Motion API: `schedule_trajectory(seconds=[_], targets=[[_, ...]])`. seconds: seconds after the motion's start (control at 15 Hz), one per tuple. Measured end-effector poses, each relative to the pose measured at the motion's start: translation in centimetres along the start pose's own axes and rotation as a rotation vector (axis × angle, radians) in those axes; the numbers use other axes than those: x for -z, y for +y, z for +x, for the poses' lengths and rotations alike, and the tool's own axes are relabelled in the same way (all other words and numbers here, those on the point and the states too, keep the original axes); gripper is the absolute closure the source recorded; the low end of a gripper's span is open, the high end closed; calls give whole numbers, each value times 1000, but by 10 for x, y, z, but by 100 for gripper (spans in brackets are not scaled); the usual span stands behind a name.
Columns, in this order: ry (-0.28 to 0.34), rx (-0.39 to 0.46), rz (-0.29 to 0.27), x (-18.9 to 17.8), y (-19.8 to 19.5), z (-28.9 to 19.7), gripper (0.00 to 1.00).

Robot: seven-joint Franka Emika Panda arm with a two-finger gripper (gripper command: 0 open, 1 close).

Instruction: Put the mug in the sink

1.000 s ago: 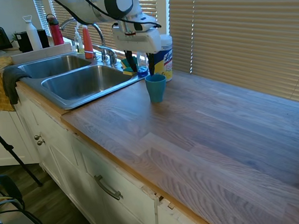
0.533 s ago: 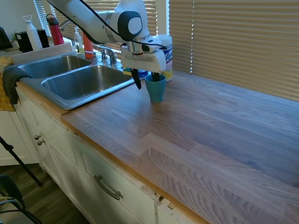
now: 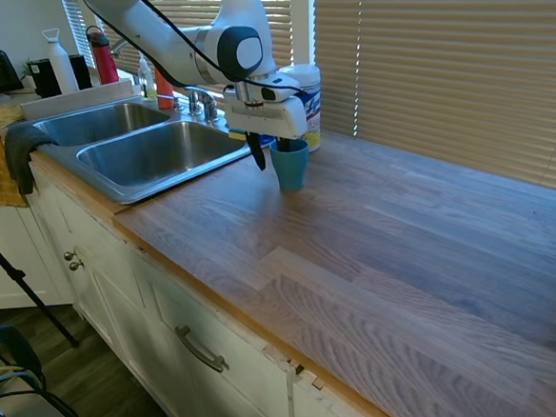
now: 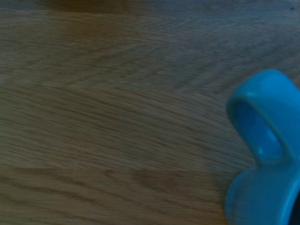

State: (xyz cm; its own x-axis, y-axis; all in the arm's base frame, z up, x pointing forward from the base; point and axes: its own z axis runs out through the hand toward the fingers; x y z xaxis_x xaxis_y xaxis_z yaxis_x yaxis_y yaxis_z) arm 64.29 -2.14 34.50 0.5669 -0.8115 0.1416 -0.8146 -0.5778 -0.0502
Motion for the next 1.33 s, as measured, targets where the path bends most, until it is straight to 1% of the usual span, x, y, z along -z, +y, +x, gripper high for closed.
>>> schedule_trajectory(seconds=[0.67,0.87,1.0,1.13,1.33], targets=[[-10,-13,22,-6,7,0,100],[0,-8,41,2,12,5,100],[6,5,55,14,13,-1,100],[19,37,80,37,8,-18,100],[56,111,125,82,-19,-73,100]])
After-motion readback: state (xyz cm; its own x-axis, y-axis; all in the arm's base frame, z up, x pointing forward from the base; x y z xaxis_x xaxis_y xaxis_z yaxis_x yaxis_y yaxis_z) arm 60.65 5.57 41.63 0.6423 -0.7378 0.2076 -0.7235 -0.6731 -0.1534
